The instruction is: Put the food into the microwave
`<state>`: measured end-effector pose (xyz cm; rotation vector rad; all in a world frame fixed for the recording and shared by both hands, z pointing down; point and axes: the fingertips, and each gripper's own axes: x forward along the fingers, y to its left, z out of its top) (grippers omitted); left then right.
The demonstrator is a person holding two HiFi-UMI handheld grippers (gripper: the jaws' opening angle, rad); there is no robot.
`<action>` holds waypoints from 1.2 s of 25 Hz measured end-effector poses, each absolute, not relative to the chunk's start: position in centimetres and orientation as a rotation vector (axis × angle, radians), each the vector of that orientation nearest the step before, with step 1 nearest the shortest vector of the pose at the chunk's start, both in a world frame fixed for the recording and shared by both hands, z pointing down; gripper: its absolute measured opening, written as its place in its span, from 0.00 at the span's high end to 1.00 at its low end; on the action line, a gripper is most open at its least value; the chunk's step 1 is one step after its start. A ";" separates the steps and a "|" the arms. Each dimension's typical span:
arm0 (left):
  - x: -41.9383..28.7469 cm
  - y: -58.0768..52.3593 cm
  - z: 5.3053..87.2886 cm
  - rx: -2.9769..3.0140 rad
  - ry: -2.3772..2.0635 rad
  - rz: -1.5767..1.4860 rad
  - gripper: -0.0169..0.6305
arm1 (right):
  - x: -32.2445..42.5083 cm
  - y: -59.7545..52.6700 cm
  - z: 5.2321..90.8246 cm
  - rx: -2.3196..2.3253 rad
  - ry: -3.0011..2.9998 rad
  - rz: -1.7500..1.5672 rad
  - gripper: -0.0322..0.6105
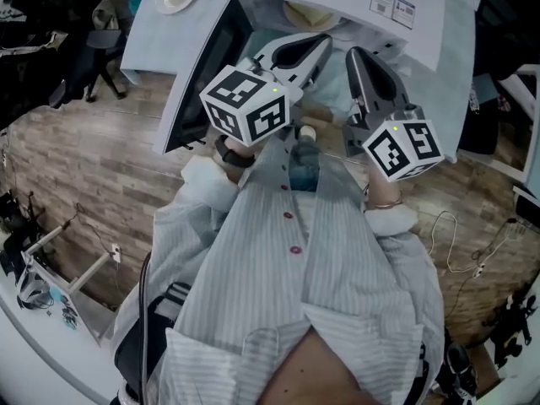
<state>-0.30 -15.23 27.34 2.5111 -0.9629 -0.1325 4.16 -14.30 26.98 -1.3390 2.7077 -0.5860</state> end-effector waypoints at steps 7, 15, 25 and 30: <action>0.3 -15.3 26.9 2.574 -0.897 -0.119 0.96 | 3.7 -13.8 27.0 -1.344 2.712 -0.591 0.90; 1.1 -14.2 28.0 2.578 -0.797 -0.055 0.96 | 4.5 -13.3 27.2 -1.375 2.711 -0.584 0.90; 1.1 -13.8 28.1 2.589 -0.808 -0.015 0.96 | 4.9 -13.4 27.4 -1.363 2.708 -0.588 0.90; 1.4 -13.2 28.3 2.598 -0.800 0.004 0.96 | 4.7 -13.2 27.3 -1.351 2.712 -0.589 0.90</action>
